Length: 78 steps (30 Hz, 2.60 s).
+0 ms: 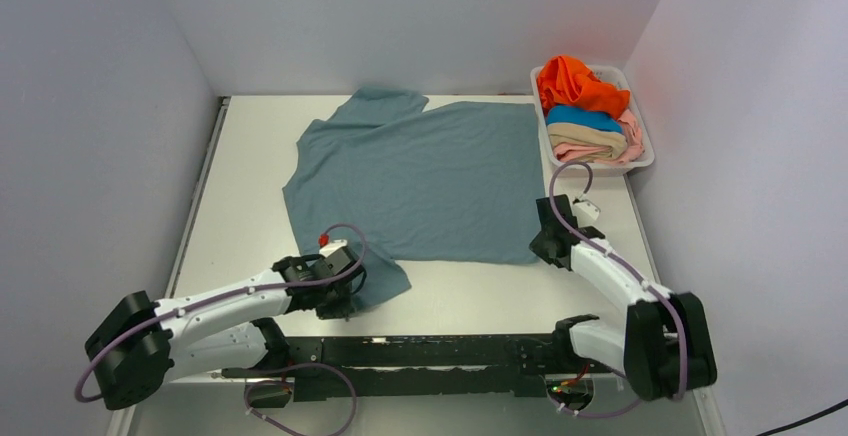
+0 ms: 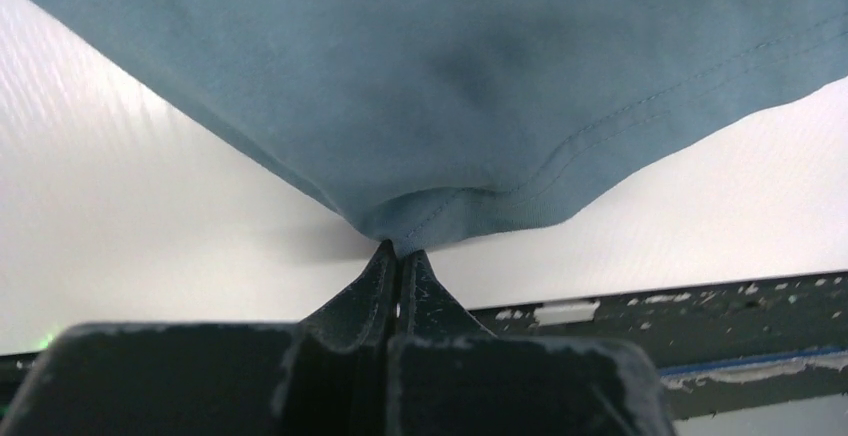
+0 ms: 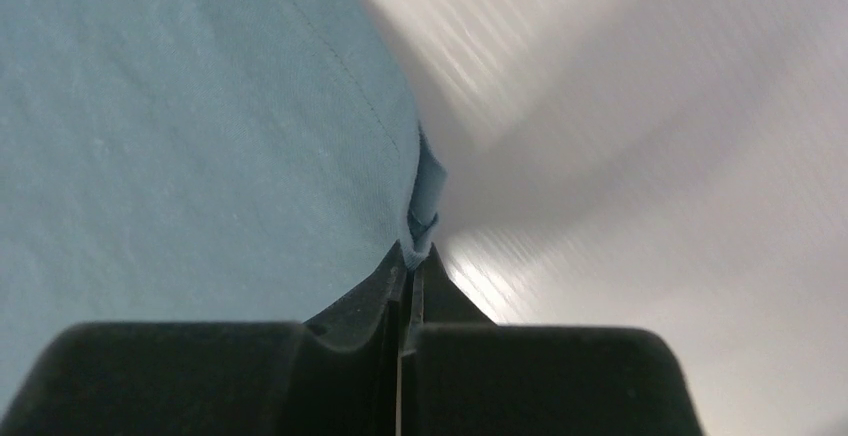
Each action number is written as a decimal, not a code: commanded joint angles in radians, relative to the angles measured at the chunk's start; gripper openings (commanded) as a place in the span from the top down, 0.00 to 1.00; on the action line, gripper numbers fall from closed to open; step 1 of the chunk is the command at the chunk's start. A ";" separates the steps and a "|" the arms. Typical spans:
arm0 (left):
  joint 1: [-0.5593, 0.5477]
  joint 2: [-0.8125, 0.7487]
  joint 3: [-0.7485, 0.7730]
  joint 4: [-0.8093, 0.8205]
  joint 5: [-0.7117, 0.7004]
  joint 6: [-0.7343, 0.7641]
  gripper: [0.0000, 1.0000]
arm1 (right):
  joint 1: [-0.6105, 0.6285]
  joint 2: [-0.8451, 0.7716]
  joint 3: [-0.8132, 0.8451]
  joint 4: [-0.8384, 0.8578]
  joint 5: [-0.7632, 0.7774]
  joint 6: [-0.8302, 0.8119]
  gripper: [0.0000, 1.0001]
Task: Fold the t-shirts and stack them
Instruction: Fold the flattened tshirt in 1/3 of the way
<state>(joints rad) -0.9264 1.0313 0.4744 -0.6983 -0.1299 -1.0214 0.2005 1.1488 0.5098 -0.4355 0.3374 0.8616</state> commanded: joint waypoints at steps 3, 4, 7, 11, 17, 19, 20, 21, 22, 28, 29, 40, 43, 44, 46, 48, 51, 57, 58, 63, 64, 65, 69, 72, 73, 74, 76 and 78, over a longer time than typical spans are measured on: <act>-0.009 -0.128 -0.024 -0.162 0.109 -0.007 1.00 | 0.012 -0.144 -0.042 -0.250 -0.091 0.043 1.00; -0.010 -0.151 -0.019 -0.181 0.113 -0.001 1.00 | 0.014 -0.159 -0.037 -0.272 -0.093 0.047 1.00; -0.010 -0.223 0.001 -0.227 0.133 0.024 1.00 | 0.017 -0.200 -0.011 -0.334 -0.080 0.049 1.00; -0.009 -0.306 0.022 -0.151 0.154 0.069 1.00 | 0.020 -0.228 -0.005 -0.313 -0.093 0.013 1.00; 0.031 -0.276 0.125 0.096 0.069 0.180 1.00 | 0.022 -0.152 0.031 -0.236 -0.119 -0.036 1.00; 0.069 -0.238 0.166 0.142 0.050 0.234 1.00 | 0.021 -0.113 0.061 -0.237 -0.108 -0.050 1.00; 0.095 -0.216 0.186 0.155 0.047 0.261 1.00 | 0.020 -0.098 0.074 -0.234 -0.102 -0.057 1.00; 0.127 -0.194 0.210 0.165 0.043 0.285 1.00 | 0.021 -0.085 0.088 -0.231 -0.093 -0.058 1.00; 0.159 -0.173 0.232 0.171 0.043 0.302 1.00 | 0.022 -0.071 0.100 -0.229 -0.081 -0.057 1.00; 0.354 -0.056 0.350 0.244 0.064 0.408 1.00 | 0.023 0.028 0.198 -0.217 -0.041 -0.060 1.00; 0.374 -0.039 0.371 0.245 0.053 0.420 1.00 | 0.022 0.046 0.217 -0.219 -0.028 -0.059 1.00; 0.592 0.167 0.518 0.344 0.104 0.553 1.00 | 0.010 0.231 0.397 -0.249 0.084 -0.055 1.00; 0.640 0.232 0.557 0.364 0.159 0.602 1.00 | 0.003 0.278 0.441 -0.254 0.101 -0.059 1.00; 0.653 0.242 0.567 0.377 0.177 0.618 1.00 | 0.002 0.295 0.458 -0.256 0.103 -0.060 1.00; 0.675 0.278 0.586 0.400 0.216 0.663 1.00 | -0.001 0.332 0.489 -0.261 0.112 -0.061 1.00; 0.695 0.312 0.607 0.421 0.239 0.702 1.00 | -0.006 0.361 0.513 -0.261 0.120 -0.063 1.00; 0.722 0.369 0.653 0.445 0.276 0.744 1.00 | -0.011 0.398 0.545 -0.257 0.127 -0.065 1.00; 0.737 0.468 0.735 0.462 0.283 0.820 1.00 | -0.014 0.432 0.561 -0.224 0.142 -0.051 0.99; 0.740 0.486 0.749 0.458 0.274 0.822 1.00 | -0.014 0.436 0.560 -0.215 0.147 -0.047 0.99; 0.765 0.576 0.792 0.462 0.276 0.819 1.00 | -0.021 0.474 0.580 -0.156 0.145 -0.073 0.97; 0.772 0.598 0.805 0.464 0.285 0.814 1.00 | -0.021 0.488 0.604 -0.164 0.144 -0.081 0.95; 0.778 0.623 0.820 0.466 0.294 0.809 1.00 | -0.023 0.504 0.629 -0.185 0.151 -0.082 0.93; 0.791 0.758 0.942 0.430 0.295 0.803 0.67 | -0.022 0.521 0.677 -0.235 0.171 -0.081 0.70; 0.792 0.838 1.096 0.303 0.276 0.809 0.33 | -0.021 0.490 0.669 -0.258 0.149 -0.087 0.35; 0.792 0.844 1.114 0.292 0.266 0.803 0.14 | -0.019 0.468 0.656 -0.261 0.143 -0.089 0.16; 0.792 0.839 1.121 0.278 0.264 0.795 0.02 | -0.016 0.444 0.641 -0.260 0.136 -0.091 0.08; 0.791 0.805 1.093 0.278 0.265 0.773 0.01 | -0.007 0.382 0.602 -0.241 0.114 -0.109 0.00; 0.791 0.746 1.026 0.299 0.268 0.730 0.01 | 0.021 0.322 0.555 -0.218 0.093 -0.120 0.00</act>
<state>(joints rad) -0.1341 1.8847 1.5364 -0.3828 0.1349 -0.2356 0.1905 1.6142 1.1202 -0.6632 0.4557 0.7658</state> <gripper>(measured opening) 0.990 0.992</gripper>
